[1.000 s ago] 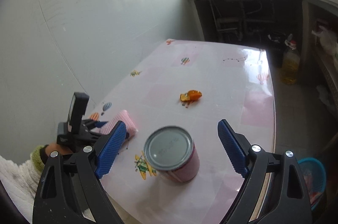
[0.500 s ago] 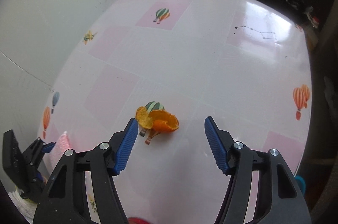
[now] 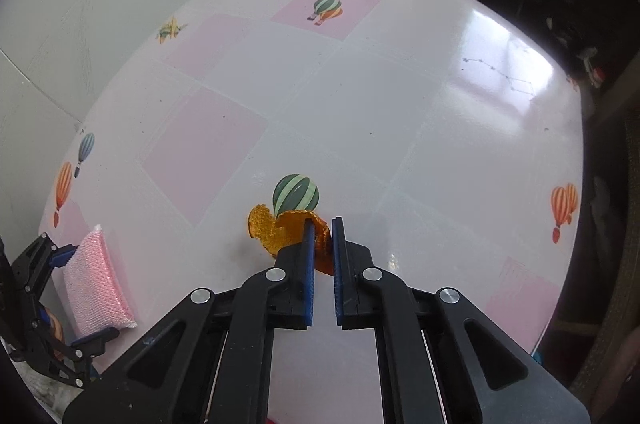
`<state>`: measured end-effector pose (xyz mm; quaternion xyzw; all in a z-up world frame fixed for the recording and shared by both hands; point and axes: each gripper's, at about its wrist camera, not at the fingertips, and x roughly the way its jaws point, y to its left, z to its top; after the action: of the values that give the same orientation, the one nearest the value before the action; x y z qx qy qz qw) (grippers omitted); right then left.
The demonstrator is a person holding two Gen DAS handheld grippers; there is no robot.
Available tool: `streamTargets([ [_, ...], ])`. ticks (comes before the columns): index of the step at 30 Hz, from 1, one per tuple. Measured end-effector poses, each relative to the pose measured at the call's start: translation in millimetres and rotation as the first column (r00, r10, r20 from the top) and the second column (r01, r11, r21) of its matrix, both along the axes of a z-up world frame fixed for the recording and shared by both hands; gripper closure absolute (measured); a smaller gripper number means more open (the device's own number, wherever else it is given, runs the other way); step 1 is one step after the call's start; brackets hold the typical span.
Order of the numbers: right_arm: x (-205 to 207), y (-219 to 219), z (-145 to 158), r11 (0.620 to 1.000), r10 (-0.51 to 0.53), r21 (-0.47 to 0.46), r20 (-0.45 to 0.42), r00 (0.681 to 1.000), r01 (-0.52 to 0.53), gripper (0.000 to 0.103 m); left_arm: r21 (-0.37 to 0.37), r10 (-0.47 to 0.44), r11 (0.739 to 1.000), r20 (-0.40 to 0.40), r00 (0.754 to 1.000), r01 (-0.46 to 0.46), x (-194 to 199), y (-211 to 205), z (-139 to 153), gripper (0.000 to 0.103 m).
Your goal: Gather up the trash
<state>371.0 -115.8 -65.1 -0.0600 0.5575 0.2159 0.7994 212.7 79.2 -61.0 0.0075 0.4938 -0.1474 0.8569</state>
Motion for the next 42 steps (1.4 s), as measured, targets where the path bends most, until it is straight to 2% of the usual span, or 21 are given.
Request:
streamTargets([
  [5,-51.1,-28.3,58.5,0.987,-0.041,0.16,0.057,0.998,0.031,0.096,-0.029,0.024,0.999,-0.016,1.0,-0.024,1.7,6.0,0.5,0.014],
  [9,-107.2,-48.8,73.5,0.966,-0.042,0.257,0.035,0.999,0.032,0.092,-0.045,0.036,0.998,-0.026,0.999,-0.038,2.7,8.6,0.6,0.014],
  [12,-134.2,-52.0,63.8,0.974,-0.044,0.222,0.034,0.998,0.035,0.091,-0.036,0.036,0.999,-0.024,0.999,-0.036,1.1,8.0,0.3,0.014],
  [15,-146.3,-52.7,48.2,0.983,-0.056,0.175,0.012,0.998,0.053,0.091,-0.027,0.031,0.999,-0.021,0.999,-0.031,-0.3,4.9,1.1,0.014],
  [16,-147.0,-52.3,45.7,0.983,-0.063,0.172,0.023,0.998,0.058,0.088,-0.021,0.031,0.999,-0.02,0.999,-0.031,-1.2,1.5,1.4,0.014],
  [18,-147.7,-51.6,46.0,0.982,-0.069,0.178,0.036,0.997,0.062,0.077,-0.018,0.033,0.999,-0.02,0.999,-0.033,0.1,1.3,0.5,0.014],
  [20,-153.5,-56.2,51.6,0.978,-0.083,0.194,0.057,0.995,0.07,0.059,-0.025,0.038,0.999,-0.026,0.999,-0.039,0.8,1.4,0.9,0.014],
  [25,-171.7,-66.6,65.4,0.959,-0.096,0.279,0.122,0.988,0.059,0.038,-0.047,0.048,0.998,-0.035,0.998,-0.05,2.6,4.3,1.4,0.014],
  [28,-186.3,-61.5,66.6,0.97,-0.107,0.236,0.204,0.973,0.057,0.027,-0.043,0.044,0.998,-0.031,0.999,-0.045,1.6,3.0,1.4,0.014],
  [32,-201.7,-42.7,59.7,0.99,-0.052,0.141,0.287,0.957,0.012,0.02,-0.039,0.021,0.999,-0.026,0.999,-0.022,-2.5,-3.4,0.8,0.014],
  [36,-204.8,-26.2,45.9,0.998,-0.025,0.065,0.305,0.952,0.005,0.018,-0.02,0.008,1.0,-0.019,1.0,-0.009,-6.0,-10.2,0.2,0.014],
  [42,-194.5,-25.7,34.5,0.995,-0.062,0.092,0.276,0.959,0.038,0.018,0.009,-0.001,1.0,-0.012,1.0,0.001,-11.7,-16.4,-0.2,0.014],
])
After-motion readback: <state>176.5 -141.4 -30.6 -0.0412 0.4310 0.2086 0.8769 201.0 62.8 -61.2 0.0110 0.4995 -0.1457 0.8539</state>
